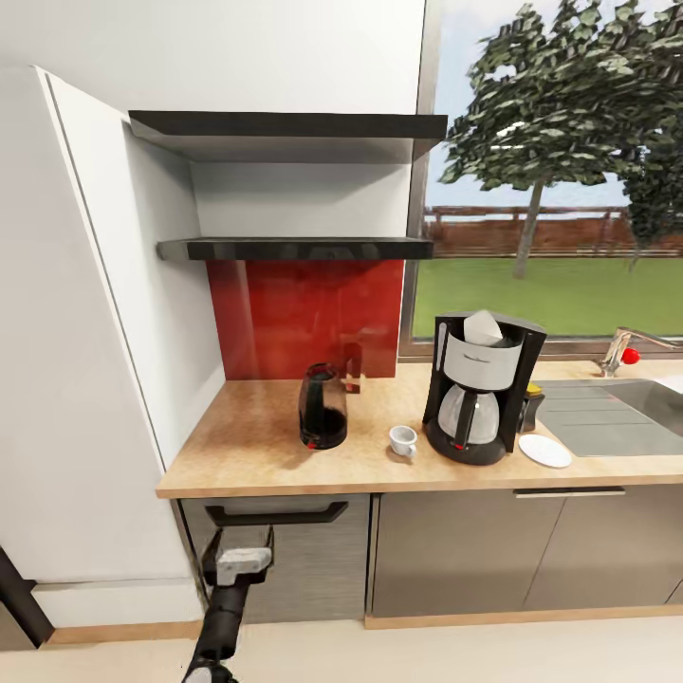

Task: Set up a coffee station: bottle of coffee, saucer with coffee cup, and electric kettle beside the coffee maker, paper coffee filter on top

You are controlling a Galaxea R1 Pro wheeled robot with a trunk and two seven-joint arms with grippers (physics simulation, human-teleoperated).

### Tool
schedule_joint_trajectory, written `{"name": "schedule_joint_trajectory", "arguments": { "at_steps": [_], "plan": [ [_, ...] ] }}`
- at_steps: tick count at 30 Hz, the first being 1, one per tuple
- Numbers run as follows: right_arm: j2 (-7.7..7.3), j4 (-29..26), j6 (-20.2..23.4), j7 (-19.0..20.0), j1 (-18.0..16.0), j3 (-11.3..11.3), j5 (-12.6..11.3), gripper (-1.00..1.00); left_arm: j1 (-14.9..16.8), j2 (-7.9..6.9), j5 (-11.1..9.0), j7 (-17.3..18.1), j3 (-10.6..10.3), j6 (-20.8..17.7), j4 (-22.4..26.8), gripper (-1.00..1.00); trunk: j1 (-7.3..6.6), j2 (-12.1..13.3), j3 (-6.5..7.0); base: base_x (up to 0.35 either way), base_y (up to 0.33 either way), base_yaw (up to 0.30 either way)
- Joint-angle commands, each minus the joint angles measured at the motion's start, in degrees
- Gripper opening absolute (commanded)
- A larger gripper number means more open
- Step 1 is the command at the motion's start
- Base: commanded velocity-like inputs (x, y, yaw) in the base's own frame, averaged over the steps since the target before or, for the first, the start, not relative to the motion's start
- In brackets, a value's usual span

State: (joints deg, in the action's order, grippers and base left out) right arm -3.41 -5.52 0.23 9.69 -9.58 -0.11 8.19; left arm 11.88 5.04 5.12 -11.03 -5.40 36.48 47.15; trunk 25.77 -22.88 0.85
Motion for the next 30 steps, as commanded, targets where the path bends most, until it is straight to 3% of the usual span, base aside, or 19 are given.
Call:
{"name": "schedule_joint_trajectory", "arguments": {
  "at_steps": [1,4,5,12,17,20,30],
  "plan": [
    [0.68,-0.2,0.0,0.2,0.0,0.0,0.6,1.00,2.4,0.92,0.2,-0.7,-3.1,-0.8,3.4,1.00,0.02,0.0,-0.03,0.000,0.000,0.000],
    [0.83,-0.1,0.0,0.2,0.0,0.0,0.6,1.00,7.9,1.76,0.1,-0.7,-3.8,-7.3,5.3,1.00,0.02,0.0,-0.03,0.000,0.000,0.000],
    [0.85,-0.1,0.0,0.2,0.0,0.0,0.6,1.00,13.3,2.58,0.0,-0.6,-4.0,-15.8,5.5,1.00,0.02,0.0,-0.03,0.000,0.000,0.000],
    [0.77,-0.2,0.1,0.2,0.0,-0.2,0.6,1.00,23.5,3.12,0.0,0.4,-4.1,-27.0,3.7,1.00,0.02,0.0,-0.03,0.000,0.000,-0.015],
    [0.61,-0.2,0.2,0.2,0.0,-0.3,0.6,1.00,24.1,2.62,0.1,6.9,-4.0,-29.1,2.2,1.00,0.02,0.0,-0.03,0.000,0.000,-0.234],
    [0.73,-0.3,0.2,0.2,0.0,-0.2,0.6,1.00,24.0,2.40,0.2,8.7,-3.7,-29.2,0.9,1.00,0.02,0.0,-0.03,0.000,0.000,-0.290],
    [0.56,-0.3,0.2,0.2,0.0,-0.2,0.6,1.00,23.9,2.18,0.3,6.9,-3.4,-29.0,-3.6,1.00,0.02,0.0,-0.03,0.022,0.000,-0.110]
  ]
}}
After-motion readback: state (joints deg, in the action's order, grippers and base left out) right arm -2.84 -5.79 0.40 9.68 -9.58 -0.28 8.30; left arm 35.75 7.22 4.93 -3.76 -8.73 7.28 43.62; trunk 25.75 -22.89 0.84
